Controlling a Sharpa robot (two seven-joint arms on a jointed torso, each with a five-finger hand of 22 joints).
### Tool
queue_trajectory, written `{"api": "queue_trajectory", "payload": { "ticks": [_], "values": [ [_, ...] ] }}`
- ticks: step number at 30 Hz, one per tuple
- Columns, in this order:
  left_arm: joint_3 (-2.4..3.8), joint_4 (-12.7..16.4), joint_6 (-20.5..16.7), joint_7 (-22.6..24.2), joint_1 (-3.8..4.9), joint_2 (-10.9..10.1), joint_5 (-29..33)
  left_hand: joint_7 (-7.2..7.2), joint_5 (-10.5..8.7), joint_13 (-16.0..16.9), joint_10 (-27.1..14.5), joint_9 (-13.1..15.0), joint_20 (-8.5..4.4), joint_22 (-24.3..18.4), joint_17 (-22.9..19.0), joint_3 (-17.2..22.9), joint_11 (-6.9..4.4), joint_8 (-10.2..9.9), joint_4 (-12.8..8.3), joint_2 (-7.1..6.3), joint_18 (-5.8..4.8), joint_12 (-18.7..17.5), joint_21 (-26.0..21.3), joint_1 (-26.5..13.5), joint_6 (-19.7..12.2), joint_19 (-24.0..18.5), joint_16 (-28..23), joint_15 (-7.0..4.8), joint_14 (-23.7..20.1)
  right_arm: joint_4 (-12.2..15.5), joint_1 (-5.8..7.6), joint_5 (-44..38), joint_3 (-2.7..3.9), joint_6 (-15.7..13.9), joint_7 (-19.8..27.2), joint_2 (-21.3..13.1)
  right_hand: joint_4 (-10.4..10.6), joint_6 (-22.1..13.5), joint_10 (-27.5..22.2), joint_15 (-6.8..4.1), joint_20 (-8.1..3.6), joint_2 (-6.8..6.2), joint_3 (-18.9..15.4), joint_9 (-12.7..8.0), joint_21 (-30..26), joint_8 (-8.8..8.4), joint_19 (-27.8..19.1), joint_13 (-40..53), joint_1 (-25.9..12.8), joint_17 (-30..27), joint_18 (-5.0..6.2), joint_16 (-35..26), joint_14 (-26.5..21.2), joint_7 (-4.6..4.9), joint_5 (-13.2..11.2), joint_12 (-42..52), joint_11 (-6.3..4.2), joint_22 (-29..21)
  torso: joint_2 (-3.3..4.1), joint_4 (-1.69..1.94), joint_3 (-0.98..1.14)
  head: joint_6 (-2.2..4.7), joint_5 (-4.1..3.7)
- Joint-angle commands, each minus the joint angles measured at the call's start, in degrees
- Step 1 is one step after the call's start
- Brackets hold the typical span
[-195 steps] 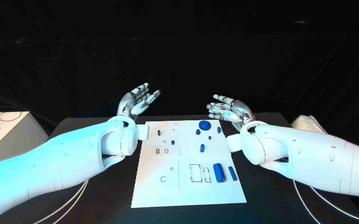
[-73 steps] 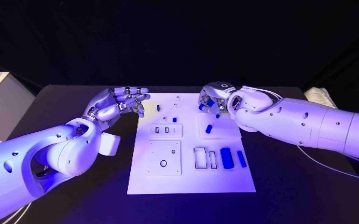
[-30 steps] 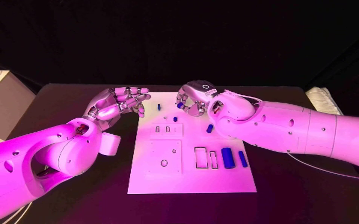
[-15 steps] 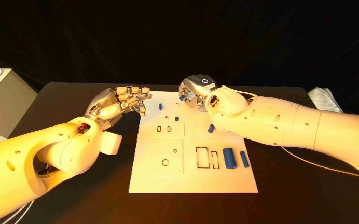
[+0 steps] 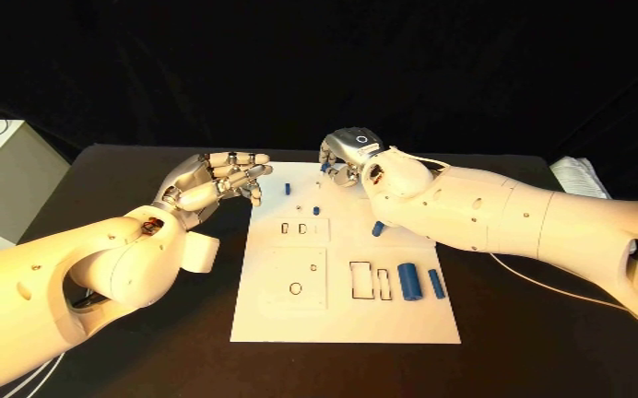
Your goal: Assemble the parts on the task board
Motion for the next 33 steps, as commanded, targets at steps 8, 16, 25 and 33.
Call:
{"api": "queue_trajectory", "payload": {
  "ticks": [8,16,25,33],
  "values": [
    [0.05,0.0,1.2,0.1,0.63,0.3,0.1,0.72,-0.17,0.1,-0.5,0.1,0.07,0.1,0.1,0.5,-0.05,-0.3,0.0,0.21,0.39,0.2,0.2,-0.4,-0.4,-0.3,0.3,-0.12,-0.4,-1.9,-0.04,-1.2,0.03,0.6,-0.6,0.9,-0.2,0.2,2.6,-0.38,-0.07,1.41,0.2,4.3,0.2,0.28,0.1,2.0,0.6,0.0,-0.45,0.2,2.0,0.04,0.4,0.2,-2.02,0.0,0.22,-0.13,0.03,-0.02,0.27],
    [0.05,-0.2,1.3,0.1,0.83,0.4,0.1,0.73,-0.18,0.1,-0.5,0.1,0.09,0.2,0.1,0.7,-0.04,-0.3,-0.1,0.21,0.4,0.2,0.4,-0.3,-0.4,-0.4,0.6,-0.11,-0.6,-2.1,-0.36,-1.1,0.02,1.8,-0.5,1.3,-0.3,0.1,2.6,-0.37,-0.07,1.42,0.3,4.5,0.2,0.36,0.1,2.1,0.5,0.0,-0.45,0.2,2.0,0.06,0.2,0.2,-2.01,0.0,0.18,-0.13,0.01,-0.49,0.43],
    [0.05,-0.3,1.7,-0.3,1.1,0.4,0.1,0.73,-0.19,0.1,-0.6,0.1,0.09,0.2,0.1,0.7,-0.03,-0.3,-0.1,0.21,0.4,0.2,0.5,-0.3,-0.4,-0.5,0.6,-0.11,-0.6,-1.8,-0.57,-1.1,0.01,1.9,-0.6,1.3,-0.4,0.0,2.6,-0.36,-0.07,1.4,0.4,4.6,0.1,0.43,0.1,2.2,0.4,-0.2,-0.44,0.2,1.9,0.08,0.1,0.1,-2.0,0.0,0.31,-0.16,-0.07,-0.28,0.59],
    [0.05,-0.4,1.9,-0.6,1.23,0.4,0.1,0.73,-0.19,0.1,-0.6,0.1,0.09,0.2,0.1,0.7,-0.03,-0.3,-0.1,0.21,0.4,0.2,0.5,-0.3,-0.4,-0.5,0.6,-0.11,-0.6,-1.8,-0.59,-1.1,0.02,1.7,-0.6,1.3,-0.4,0.0,2.6,-0.36,-0.07,1.4,0.4,4.6,0.1,0.43,0.1,2.2,0.4,-0.2,-0.44,0.2,1.9,0.08,0.1,0.1,-2.0,0.0,0.21,-0.11,-0.1,-0.43,0.57]
  ]
}}
